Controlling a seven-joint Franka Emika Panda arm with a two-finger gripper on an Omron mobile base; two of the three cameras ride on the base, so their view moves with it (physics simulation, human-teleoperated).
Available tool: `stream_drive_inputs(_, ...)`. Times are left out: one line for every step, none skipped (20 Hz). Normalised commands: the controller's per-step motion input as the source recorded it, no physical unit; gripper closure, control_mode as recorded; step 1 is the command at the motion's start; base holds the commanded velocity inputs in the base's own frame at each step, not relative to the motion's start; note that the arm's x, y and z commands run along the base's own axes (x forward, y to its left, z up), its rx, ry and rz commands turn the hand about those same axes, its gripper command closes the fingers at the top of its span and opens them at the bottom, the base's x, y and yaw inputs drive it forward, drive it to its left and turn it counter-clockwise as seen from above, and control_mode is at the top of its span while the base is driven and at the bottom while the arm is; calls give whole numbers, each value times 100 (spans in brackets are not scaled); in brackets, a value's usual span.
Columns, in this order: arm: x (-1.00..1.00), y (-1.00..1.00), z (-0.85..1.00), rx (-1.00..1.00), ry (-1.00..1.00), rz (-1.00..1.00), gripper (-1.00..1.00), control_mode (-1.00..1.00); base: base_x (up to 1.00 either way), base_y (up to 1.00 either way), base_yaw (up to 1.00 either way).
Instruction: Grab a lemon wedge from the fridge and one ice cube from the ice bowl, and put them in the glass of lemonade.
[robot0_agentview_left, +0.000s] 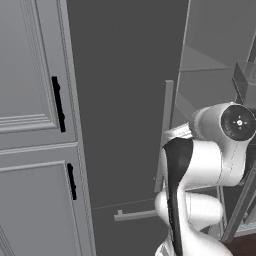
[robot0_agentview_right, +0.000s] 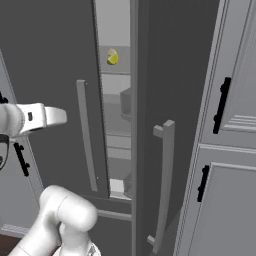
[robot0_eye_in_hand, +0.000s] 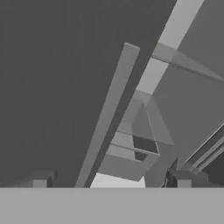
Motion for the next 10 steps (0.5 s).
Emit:
stream_drive_inputs(54, 34, -53, 15, 0, -25, -100, -100, 0, 0, 0)
stream_drive_inputs(54, 8, -56, 23, -1, -29, -100, -100, 0, 0, 0)
stream_drive_inputs(53, 0, -52, 27, 0, -29, -100, -100, 0, 0, 0)
stream_drive_inputs(52, 0, -44, 33, 0, -26, -100, -100, 0, 0, 0)
stream_drive_inputs(55, 0, -33, 36, 1, -22, -100, -100, 0, 0, 0)
stream_drive_inputs(51, -11, -19, 41, 5, -15, -100, -100, 0, 0, 0)
stream_drive_inputs(51, -22, -3, 45, 4, -5, -100, -100, 0, 0, 0)
stream_drive_inputs(48, -25, 0, 43, 1, 0, -100, -100, 0, 0, 0)
stream_drive_inputs(56, -16, 0, 34, 3, 0, -100, -100, 0, 0, 0)
stream_drive_inputs(54, 0, 0, 21, 4, 0, -100, -100, 0, 0, 0)
